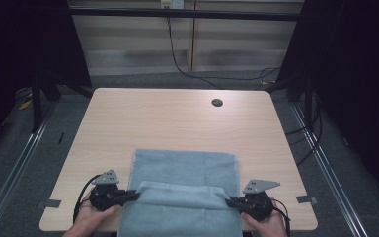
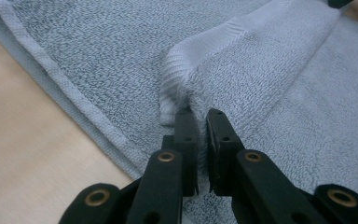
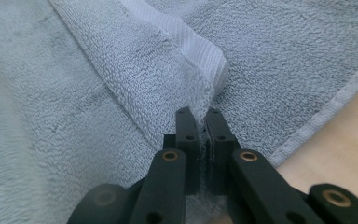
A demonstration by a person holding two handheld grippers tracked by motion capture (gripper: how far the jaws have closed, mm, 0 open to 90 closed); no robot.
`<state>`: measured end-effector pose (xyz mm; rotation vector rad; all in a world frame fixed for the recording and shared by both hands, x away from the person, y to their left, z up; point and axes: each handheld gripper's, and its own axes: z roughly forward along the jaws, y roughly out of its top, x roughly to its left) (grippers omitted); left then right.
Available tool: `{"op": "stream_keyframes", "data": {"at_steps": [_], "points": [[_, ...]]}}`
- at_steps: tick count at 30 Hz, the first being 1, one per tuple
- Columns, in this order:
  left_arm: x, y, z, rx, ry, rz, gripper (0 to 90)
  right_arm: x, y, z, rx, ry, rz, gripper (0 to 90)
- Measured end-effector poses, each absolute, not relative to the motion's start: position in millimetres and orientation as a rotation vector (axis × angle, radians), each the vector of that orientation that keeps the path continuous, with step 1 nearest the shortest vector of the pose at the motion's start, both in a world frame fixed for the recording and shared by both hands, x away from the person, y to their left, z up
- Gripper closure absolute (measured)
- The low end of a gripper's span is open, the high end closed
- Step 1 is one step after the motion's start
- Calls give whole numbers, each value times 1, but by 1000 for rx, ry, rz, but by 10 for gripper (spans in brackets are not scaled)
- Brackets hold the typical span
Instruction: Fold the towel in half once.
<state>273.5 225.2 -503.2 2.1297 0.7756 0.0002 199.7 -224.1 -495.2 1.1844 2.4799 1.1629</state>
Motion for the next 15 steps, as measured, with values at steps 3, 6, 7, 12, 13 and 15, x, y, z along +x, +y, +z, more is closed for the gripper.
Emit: {"op": "stream_keyframes", "data": {"at_steps": [3,6,7,12,13,15], "points": [[302,219,-503,2140,773,36,849,221,-224,-497,1181,2442,1142,873],[325,216,-505,2124,812,45,850,257,-228,-500,1223,2396,1144,873],[333,215,-505,2122,810,49,850,257,-228,-500,1223,2396,1144,873],[369,208,-504,2140,813,86,849,296,-226,-500,1213,2359,1066,873],[377,207,-505,2134,828,102,850,305,-225,-499,1225,2361,1048,873],[392,206,-506,2116,860,112,850,322,-223,-498,1240,2348,1024,873]]}}
